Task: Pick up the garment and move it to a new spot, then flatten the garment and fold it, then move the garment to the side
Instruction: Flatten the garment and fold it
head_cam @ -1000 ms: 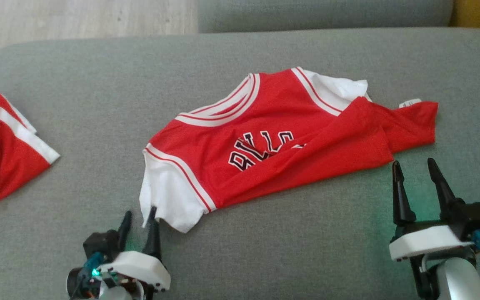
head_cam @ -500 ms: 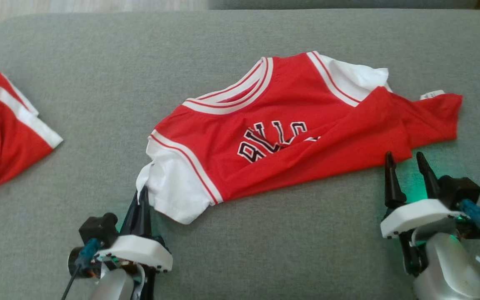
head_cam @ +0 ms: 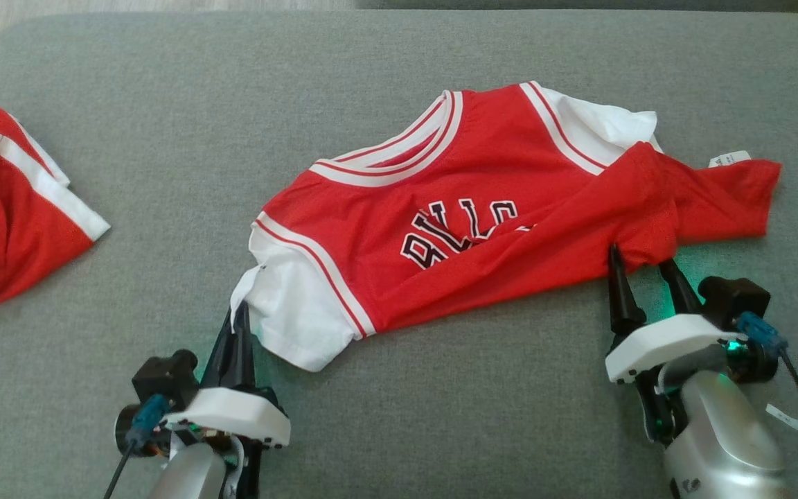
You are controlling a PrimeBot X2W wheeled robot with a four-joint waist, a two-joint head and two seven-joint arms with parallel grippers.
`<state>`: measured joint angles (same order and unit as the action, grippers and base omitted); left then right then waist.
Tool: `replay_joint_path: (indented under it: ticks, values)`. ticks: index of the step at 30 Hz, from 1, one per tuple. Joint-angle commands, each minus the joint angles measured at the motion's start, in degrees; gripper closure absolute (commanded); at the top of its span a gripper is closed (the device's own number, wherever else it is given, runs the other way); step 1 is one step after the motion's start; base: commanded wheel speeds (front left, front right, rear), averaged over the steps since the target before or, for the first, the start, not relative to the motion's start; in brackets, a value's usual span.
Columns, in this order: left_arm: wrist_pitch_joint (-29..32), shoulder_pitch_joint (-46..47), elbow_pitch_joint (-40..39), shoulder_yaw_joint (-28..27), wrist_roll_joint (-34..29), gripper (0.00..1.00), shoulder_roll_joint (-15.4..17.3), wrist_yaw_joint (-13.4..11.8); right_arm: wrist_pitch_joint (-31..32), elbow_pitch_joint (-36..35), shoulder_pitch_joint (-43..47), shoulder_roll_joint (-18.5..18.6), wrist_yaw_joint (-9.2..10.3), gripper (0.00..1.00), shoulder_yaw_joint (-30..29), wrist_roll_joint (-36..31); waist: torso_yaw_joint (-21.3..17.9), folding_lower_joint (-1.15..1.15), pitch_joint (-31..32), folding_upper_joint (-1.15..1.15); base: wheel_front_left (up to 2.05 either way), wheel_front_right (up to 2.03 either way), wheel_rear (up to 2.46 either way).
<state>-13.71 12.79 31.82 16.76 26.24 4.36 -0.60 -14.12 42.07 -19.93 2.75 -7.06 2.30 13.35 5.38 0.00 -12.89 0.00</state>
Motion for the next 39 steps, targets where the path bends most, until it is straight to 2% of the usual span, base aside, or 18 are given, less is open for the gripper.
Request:
replay_joint_path:
  ticks: [1,9,15,18,19,24,29,35,36,39]
  values:
    - [-0.5,0.5,-1.7,-1.3,-0.1,1.0,0.7,-0.6,-0.7,-2.1,-1.2,0.1,-0.43,0.0,1.9,0.6,-0.1,0.0,0.1,0.0,0.0,0.0,0.0]
    - [-0.2,0.1,-2.6,-1.2,0.4,1.0,1.1,-0.9,-0.8,-7.3,0.9,0.1,-0.43,0.0,2.6,1.0,-0.8,0.0,0.1,0.0,0.0,0.0,0.0]
    - [0.0,0.1,-3.0,-1.2,0.6,1.0,1.4,-1.2,0.3,-6.1,-0.5,0.1,-0.43,0.02,1.8,0.4,-0.8,0.0,-0.2,0.0,0.0,0.0,0.0]
    - [0.0,0.2,-3.1,-1.0,0.7,1.0,1.4,-1.3,0.7,-4.8,-1.8,0.1,-0.43,0.78,0.6,-0.8,-0.5,0.0,-0.1,0.0,0.0,0.0,0.0]
    - [-0.1,0.2,-3.2,-0.9,0.7,1.0,1.4,-1.2,0.6,-4.6,-2.2,0.1,-0.43,1.0,0.2,-1.0,-0.4,0.0,-0.1,0.0,0.0,0.0,0.0]
    - [-0.4,0.1,-4.9,-1.1,1.2,1.0,1.3,-0.8,0.0,-6.3,-2.5,0.1,-0.43,1.0,-0.8,-0.8,-0.4,0.0,1.0,0.0,0.0,0.0,0.0]
    - [0.4,-0.1,-10.4,-2.0,4.7,1.0,0.8,1.0,-0.4,-11.6,-1.2,0.1,-0.43,1.0,-1.2,-0.1,-1.1,0.0,4.2,0.0,0.0,0.0,0.0]
    - [4.5,-1.0,-23.8,-3.7,9.3,1.0,1.4,2.1,0.2,-22.9,2.3,0.1,-0.43,1.0,-3.1,0.4,-2.4,0.0,9.4,0.0,0.0,0.0,0.0]
    - [4.5,-1.0,-23.8,-3.7,9.3,1.0,1.4,2.1,0.2,-22.9,2.3,0.1,-0.43,1.0,-3.1,0.4,-2.4,0.0,9.4,0.0,0.0,0.0,0.0]
    - [7.6,-1.2,-32.8,-4.6,11.5,1.0,2.3,1.8,2.1,-30.7,4.2,0.1,-0.43,1.0,-4.1,1.0,-3.2,0.0,12.0,0.0,0.0,0.0,0.0]
